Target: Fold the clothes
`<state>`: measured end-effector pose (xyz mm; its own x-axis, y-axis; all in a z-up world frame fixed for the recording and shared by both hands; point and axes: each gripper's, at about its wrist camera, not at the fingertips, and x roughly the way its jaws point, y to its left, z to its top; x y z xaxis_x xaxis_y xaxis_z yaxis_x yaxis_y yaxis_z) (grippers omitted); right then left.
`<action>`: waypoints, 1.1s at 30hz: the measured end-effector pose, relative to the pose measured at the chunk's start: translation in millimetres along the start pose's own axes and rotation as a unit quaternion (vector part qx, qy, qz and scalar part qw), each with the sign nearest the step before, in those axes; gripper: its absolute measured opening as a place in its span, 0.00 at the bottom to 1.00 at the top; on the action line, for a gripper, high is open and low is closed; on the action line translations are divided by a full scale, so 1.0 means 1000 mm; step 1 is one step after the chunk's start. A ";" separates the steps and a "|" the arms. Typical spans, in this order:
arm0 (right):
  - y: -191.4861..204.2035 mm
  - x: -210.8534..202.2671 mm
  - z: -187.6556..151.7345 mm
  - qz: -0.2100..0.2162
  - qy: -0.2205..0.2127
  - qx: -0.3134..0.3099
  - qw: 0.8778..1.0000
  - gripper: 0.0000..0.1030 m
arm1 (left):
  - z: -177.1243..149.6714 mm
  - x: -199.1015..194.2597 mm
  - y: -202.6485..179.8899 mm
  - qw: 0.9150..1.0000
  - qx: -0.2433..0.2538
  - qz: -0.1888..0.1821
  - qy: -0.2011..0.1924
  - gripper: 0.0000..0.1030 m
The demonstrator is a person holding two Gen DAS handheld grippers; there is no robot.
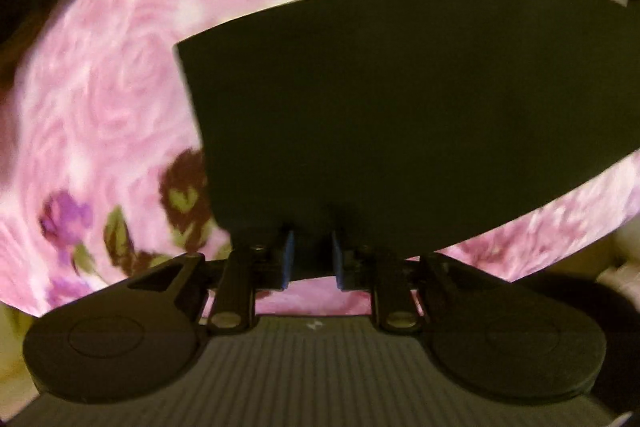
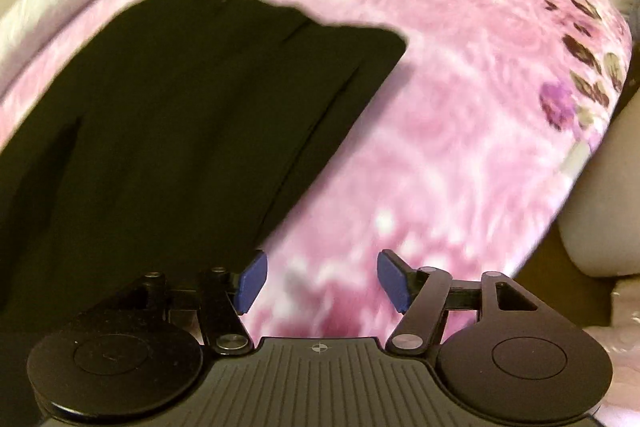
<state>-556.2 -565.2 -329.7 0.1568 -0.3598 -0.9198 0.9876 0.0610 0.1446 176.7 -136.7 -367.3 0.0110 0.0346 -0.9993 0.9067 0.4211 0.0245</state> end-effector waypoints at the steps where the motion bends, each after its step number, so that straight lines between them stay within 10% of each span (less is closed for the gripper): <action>1: -0.008 0.003 0.008 0.006 -0.007 0.011 1.000 0.65 | 0.003 -0.002 -0.009 1.000 0.007 0.017 0.001 0.16; 10: -0.085 0.053 0.083 0.112 -0.043 0.179 0.977 0.65 | 0.030 -0.011 -0.113 0.993 0.087 0.063 -0.045 0.26; 11: -0.088 0.054 0.088 0.117 -0.038 0.177 0.976 0.27 | 0.032 -0.009 -0.127 0.992 0.099 0.062 -0.047 0.28; 12: -0.090 0.055 0.092 0.121 -0.033 0.176 0.976 0.12 | 0.034 -0.007 -0.141 0.991 0.112 0.057 -0.049 0.28; 17: -0.099 0.055 0.106 0.134 -0.017 0.165 0.977 0.12 | 0.045 -0.005 -0.206 0.982 0.170 0.029 -0.071 0.29; 23: -0.079 0.033 0.110 0.016 -0.020 0.093 0.995 0.58 | 0.038 -0.022 -0.242 0.981 0.166 0.024 -0.100 0.33; 33: 0.024 -0.044 0.065 0.077 0.032 -0.142 0.986 0.70 | 0.005 -0.092 -0.214 0.986 -0.023 0.024 -0.163 0.60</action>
<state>-538.6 -608.9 -262.1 0.2961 -0.2666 -0.9172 0.9093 0.3725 0.1852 -15.9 -234.3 -280.8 0.1951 -0.2345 -0.9523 0.8814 0.4677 0.0654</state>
